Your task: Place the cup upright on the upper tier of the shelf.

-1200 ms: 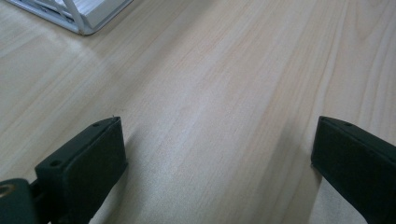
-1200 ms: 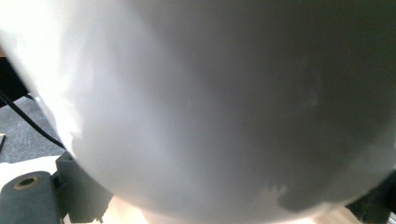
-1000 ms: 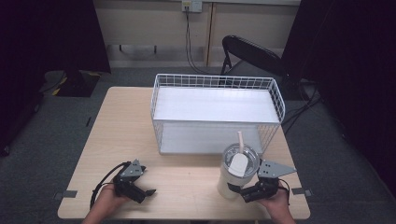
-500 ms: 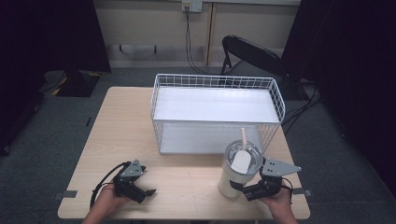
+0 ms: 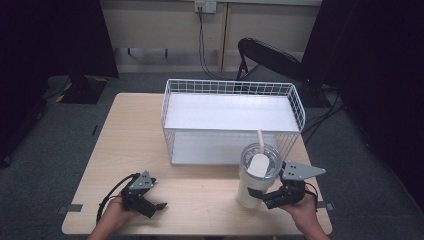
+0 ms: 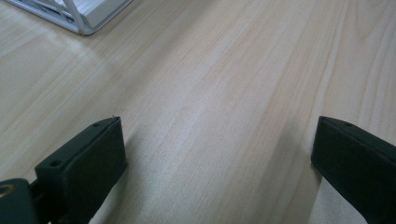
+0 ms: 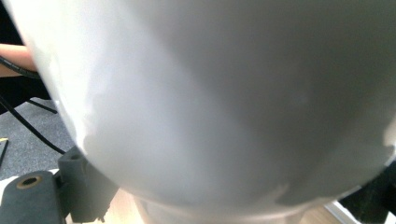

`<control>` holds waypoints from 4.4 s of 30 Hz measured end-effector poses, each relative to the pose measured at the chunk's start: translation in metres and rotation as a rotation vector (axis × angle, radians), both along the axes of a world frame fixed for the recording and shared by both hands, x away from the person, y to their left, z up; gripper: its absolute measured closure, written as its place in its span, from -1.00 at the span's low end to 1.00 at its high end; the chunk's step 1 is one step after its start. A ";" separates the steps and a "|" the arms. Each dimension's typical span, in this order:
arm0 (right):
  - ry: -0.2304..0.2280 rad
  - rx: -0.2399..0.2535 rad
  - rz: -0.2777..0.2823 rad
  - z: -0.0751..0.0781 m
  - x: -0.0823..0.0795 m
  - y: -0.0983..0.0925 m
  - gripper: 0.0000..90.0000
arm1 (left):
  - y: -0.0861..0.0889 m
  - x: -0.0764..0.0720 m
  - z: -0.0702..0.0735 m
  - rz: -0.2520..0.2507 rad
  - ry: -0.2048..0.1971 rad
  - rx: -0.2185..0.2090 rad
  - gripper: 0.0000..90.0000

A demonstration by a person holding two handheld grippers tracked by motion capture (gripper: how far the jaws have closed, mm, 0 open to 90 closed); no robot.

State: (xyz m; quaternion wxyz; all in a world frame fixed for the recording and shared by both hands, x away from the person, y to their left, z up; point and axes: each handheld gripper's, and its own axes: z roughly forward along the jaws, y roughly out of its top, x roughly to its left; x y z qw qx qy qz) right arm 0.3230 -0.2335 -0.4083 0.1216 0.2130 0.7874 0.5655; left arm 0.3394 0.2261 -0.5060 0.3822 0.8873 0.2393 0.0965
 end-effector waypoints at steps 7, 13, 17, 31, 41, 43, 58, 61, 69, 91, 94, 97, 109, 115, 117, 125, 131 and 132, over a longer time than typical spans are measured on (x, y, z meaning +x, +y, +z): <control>0.011 0.027 0.007 0.007 0.004 0.001 -0.78 | 0.000 0.000 0.000 0.000 0.000 0.000 -0.94; 0.015 0.039 -0.002 0.017 0.007 0.000 -0.78 | 0.000 0.000 0.000 0.000 0.000 0.000 -0.94; 0.018 0.040 0.002 0.024 0.009 -0.001 -0.78 | 0.000 0.000 0.000 0.000 0.000 0.000 -0.94; 0.029 0.060 0.007 0.045 0.019 0.001 -0.78 | 0.000 0.000 0.000 0.000 0.000 0.000 -0.94; 0.034 0.070 0.001 0.065 0.027 0.001 -0.78 | 0.000 0.000 0.000 0.000 0.000 -0.001 -0.94; 0.035 0.068 0.000 0.069 0.029 0.001 -0.78 | 0.000 0.000 0.000 0.000 0.000 -0.001 -0.94; 0.045 0.075 -0.012 0.100 0.040 0.003 -0.78 | 0.000 0.000 0.000 0.000 0.000 -0.001 -0.94; 0.044 0.067 -0.016 0.105 0.042 0.003 -0.78 | 0.000 0.000 0.000 0.000 0.000 0.000 -0.94; 0.044 0.073 -0.028 0.120 0.048 0.002 -0.78 | 0.000 0.000 0.000 0.000 0.000 -0.001 -0.94; 0.018 0.071 -0.056 0.157 0.066 0.011 -0.78 | 0.000 0.000 0.000 0.000 0.000 -0.001 -0.94; 0.023 0.076 -0.069 0.159 0.072 0.011 -0.78 | 0.000 0.000 0.000 0.000 -0.001 -0.001 -0.94; 0.017 0.075 -0.081 0.162 0.077 0.010 -0.78 | 0.000 0.000 0.000 0.000 0.000 -0.001 -0.94; 0.005 0.066 -0.139 0.172 0.095 0.009 -0.78 | 0.000 0.000 0.000 0.000 -0.001 -0.001 -0.94; 0.004 0.064 -0.170 0.175 0.104 0.010 -0.78 | 0.000 0.000 0.000 0.001 -0.001 -0.001 -0.94; 0.001 0.067 -0.180 0.174 0.105 0.010 -0.78 | 0.000 0.000 0.000 0.001 -0.001 -0.001 -0.94; 0.003 0.065 -0.221 0.176 0.118 0.013 -0.78 | 0.000 0.000 0.000 0.001 -0.001 -0.001 -0.94; -0.006 0.041 -0.237 0.177 0.128 0.017 -0.78 | 0.000 0.000 0.000 0.000 -0.001 -0.001 -0.94; -0.003 0.043 -0.238 0.177 0.129 0.018 -0.78 | 0.000 0.000 0.000 0.001 -0.001 -0.001 -0.94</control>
